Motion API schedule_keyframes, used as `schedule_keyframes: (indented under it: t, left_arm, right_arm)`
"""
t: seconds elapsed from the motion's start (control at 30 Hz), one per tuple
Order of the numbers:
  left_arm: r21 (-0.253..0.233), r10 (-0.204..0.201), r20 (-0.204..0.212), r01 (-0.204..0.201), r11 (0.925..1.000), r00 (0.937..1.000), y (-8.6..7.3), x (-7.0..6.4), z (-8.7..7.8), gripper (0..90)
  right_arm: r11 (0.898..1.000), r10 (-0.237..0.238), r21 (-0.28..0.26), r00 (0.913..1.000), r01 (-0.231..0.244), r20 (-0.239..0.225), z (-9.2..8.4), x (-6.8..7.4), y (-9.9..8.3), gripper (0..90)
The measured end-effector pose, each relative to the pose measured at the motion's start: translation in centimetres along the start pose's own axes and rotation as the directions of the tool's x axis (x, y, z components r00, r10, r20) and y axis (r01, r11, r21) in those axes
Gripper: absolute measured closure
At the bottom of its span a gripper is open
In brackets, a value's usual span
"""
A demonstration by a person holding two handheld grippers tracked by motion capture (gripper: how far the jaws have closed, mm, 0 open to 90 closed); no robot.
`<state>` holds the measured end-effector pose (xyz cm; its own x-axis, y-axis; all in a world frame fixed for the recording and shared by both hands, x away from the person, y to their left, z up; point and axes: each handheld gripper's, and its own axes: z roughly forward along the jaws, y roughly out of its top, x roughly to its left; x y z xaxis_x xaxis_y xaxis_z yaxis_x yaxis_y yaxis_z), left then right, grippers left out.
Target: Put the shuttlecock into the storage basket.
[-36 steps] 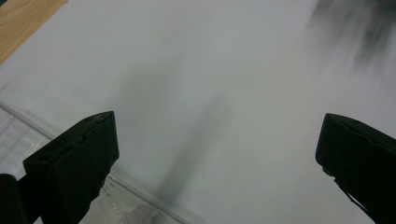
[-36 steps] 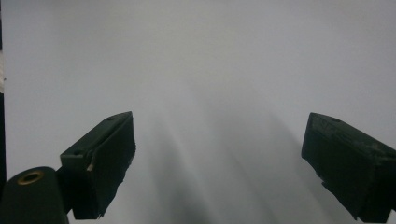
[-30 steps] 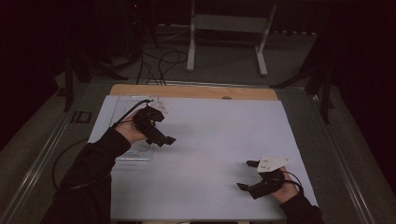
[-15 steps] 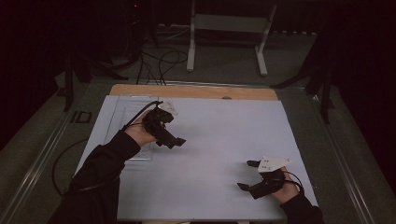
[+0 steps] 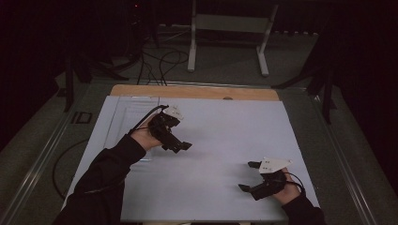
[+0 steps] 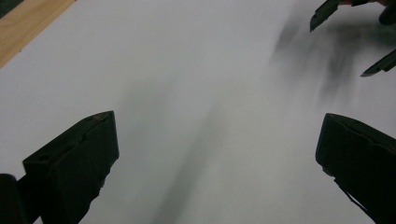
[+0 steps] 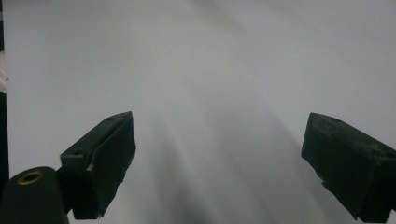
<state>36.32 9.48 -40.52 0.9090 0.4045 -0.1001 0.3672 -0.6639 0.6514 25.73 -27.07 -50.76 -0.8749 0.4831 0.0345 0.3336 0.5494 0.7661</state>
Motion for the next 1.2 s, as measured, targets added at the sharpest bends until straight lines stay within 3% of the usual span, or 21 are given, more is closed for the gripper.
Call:
schedule_keyframes:
  t: [0.13,0.67,0.9,1.2]
  left_arm:
    - [0.012,0.025,0.015,-0.025,0.9996,0.9996,-0.1,-0.6,0.3,0.2]
    - [0.003,0.059,0.068,-0.059,0.9982,0.996,-1.1,-2.8,1.3,0.2]
    - [0.015,0.066,0.051,-0.066,0.9977,0.9965,-1.7,-3.4,1.3,0.2]
    - [0.013,0.063,0.072,-0.064,0.9979,0.9954,-3.1,-4.2,1.4,0.1]
  right_arm:
    - [1.0,0.005,-0.003,1.0,-0.005,-0.002,0.0,0.0,0.0,9.8]
    - [1.0,0.004,-0.002,1.0,-0.004,-0.001,-0.1,0.1,0.0,9.8]
    - [1.0,0.005,-0.003,1.0,-0.005,-0.002,-0.1,0.1,0.0,9.8]
    - [1.0,0.001,-0.002,1.0,-0.001,-0.001,0.0,0.1,0.1,9.8]
